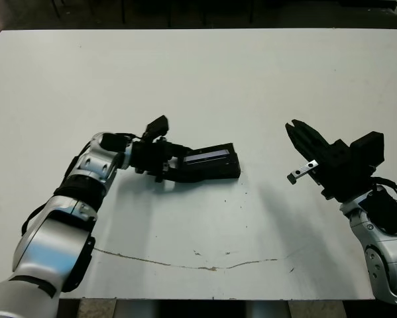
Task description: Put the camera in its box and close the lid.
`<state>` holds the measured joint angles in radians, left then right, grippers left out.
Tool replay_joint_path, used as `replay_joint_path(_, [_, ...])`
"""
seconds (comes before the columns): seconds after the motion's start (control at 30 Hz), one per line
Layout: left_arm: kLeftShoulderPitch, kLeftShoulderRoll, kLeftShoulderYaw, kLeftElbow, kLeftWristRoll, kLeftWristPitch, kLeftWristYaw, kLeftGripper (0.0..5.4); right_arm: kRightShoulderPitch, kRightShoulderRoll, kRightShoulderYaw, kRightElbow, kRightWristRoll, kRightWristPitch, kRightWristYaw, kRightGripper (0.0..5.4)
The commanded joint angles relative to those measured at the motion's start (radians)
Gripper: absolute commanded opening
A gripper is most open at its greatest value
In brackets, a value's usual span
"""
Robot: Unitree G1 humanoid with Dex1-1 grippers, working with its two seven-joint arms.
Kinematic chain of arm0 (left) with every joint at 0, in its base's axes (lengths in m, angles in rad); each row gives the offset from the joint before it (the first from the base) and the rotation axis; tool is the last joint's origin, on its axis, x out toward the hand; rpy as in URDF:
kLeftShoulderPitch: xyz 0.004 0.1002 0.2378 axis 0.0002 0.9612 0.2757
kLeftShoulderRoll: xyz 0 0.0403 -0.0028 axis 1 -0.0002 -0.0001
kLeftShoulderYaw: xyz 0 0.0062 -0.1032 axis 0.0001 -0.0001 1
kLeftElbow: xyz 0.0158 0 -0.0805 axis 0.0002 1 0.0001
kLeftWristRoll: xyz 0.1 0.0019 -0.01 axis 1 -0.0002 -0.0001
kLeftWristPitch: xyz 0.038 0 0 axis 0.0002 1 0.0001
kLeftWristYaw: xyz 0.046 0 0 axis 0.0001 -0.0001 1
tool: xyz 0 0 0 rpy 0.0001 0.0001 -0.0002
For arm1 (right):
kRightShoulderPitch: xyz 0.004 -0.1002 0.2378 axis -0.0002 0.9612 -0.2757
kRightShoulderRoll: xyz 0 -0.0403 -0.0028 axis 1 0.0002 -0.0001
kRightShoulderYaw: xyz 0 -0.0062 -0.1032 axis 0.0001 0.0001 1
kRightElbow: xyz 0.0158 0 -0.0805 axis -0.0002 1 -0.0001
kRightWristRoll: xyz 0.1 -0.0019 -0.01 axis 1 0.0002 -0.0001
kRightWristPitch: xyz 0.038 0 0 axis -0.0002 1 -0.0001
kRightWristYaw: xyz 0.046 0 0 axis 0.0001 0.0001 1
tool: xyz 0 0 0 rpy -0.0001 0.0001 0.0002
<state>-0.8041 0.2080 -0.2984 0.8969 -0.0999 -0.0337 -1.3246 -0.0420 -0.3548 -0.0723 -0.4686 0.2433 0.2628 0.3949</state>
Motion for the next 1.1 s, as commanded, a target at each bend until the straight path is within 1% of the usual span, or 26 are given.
replay_joint_path(0.03, [0.051,-0.063,-0.070,0.080,0.086,0.026,0.022,2.81,0.019,-0.016,-0.007,-0.008,0.004,0.023,0.004,0.00])
replay_joint_path(0.13, [0.032,-0.075,-0.086,0.099,0.105,0.013,0.025,2.81,0.023,-0.017,-0.009,-0.013,0.000,0.019,0.003,0.00])
replay_joint_path(0.47, [-0.024,-0.125,-0.131,0.142,0.166,0.057,0.056,2.81,0.015,-0.019,-0.013,-0.011,0.021,0.030,0.011,0.00])
replay_joint_path(0.57, [-0.028,-0.127,-0.154,0.127,0.189,0.061,0.063,2.81,0.016,-0.022,-0.012,-0.019,0.018,0.040,0.006,0.00])
replay_joint_path(0.73, [-0.025,-0.087,-0.198,0.054,0.222,0.055,0.027,2.81,0.020,-0.024,-0.014,-0.029,0.013,0.049,0.001,0.00])
replay_joint_path(0.9, [-0.001,-0.018,-0.230,-0.038,0.233,0.093,-0.024,2.81,0.019,-0.025,-0.014,-0.023,0.022,0.039,0.014,0.00])
replay_joint_path(0.97, [0.011,0.012,-0.242,-0.054,0.236,0.080,-0.047,3.19,0.016,-0.027,-0.015,-0.025,0.026,0.044,0.019,0.00])
replay_joint_path(1.1, [0.041,0.075,-0.250,-0.067,0.235,-0.016,-0.063,3.89,0.017,-0.030,-0.017,-0.026,0.028,0.043,0.022,0.00])
